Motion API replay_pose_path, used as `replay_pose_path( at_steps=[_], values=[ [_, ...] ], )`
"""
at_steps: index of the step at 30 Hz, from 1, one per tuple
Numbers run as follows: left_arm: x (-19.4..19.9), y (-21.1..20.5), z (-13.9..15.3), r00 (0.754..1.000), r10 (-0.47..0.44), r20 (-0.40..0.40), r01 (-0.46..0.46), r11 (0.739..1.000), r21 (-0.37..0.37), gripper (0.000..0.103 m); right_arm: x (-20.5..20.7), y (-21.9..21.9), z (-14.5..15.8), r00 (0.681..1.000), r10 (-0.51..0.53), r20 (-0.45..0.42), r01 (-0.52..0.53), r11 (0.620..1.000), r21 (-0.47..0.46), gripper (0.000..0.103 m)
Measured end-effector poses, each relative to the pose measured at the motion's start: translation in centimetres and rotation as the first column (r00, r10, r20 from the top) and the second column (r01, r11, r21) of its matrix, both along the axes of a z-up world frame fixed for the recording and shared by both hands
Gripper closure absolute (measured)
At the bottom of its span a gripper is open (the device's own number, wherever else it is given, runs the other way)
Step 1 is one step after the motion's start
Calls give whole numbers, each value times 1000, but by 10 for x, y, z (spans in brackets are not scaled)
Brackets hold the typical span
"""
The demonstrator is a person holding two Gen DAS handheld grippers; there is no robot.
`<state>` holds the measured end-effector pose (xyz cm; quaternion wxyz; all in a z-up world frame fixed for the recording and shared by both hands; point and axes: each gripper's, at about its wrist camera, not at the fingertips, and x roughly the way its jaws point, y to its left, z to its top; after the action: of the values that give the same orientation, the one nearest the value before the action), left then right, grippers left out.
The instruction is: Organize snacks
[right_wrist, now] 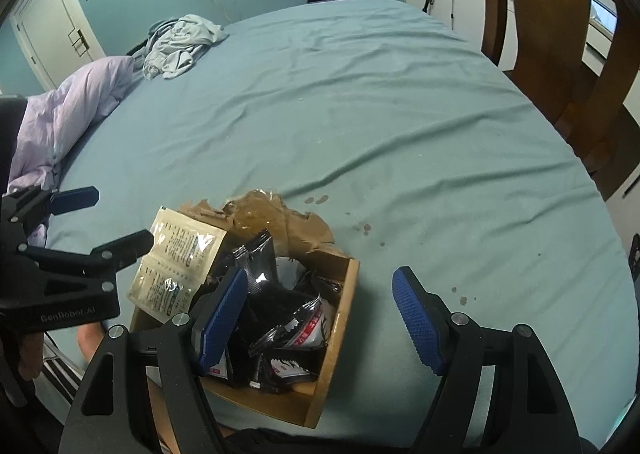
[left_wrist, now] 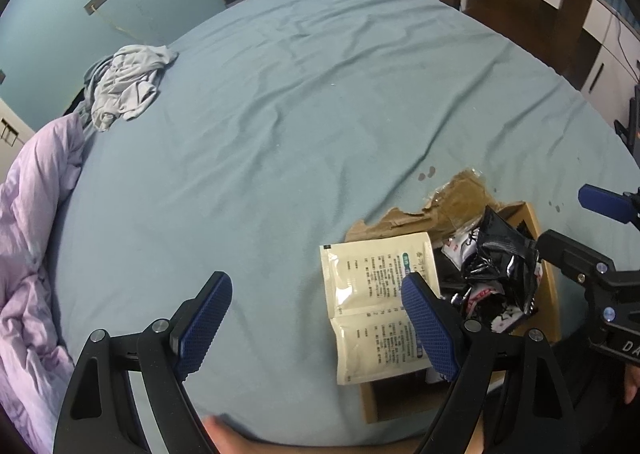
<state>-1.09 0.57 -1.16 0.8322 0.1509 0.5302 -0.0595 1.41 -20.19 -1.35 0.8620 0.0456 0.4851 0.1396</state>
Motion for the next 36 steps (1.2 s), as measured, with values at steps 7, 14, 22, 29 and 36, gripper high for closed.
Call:
replay_pose_path(
  at_steps=[7, 14, 22, 29, 36],
  values=[
    [-3, -6, -4, 1000, -21, -7, 22, 999, 29, 15, 4, -13, -2, 999, -39, -37, 41, 998, 56, 29],
    [-3, -7, -3, 1000, -24, -11, 25, 999, 23, 15, 7, -10, -3, 998, -38, -52, 39, 999, 24, 29],
    [-3, -7, -4, 999, -30, -16, 31, 999, 16, 15, 6, -3, -2, 999, -17, -41, 16, 1000, -21, 29],
    [-3, -7, -3, 999, -29, -14, 29, 999, 16, 15, 6, 2, -3, 999, 8, -32, -9, 999, -53, 29],
    [-3, -7, -3, 1000, -25, -8, 25, 999, 24, 15, 7, -1, -4, 999, 9, -35, -11, 999, -49, 29]
  ],
)
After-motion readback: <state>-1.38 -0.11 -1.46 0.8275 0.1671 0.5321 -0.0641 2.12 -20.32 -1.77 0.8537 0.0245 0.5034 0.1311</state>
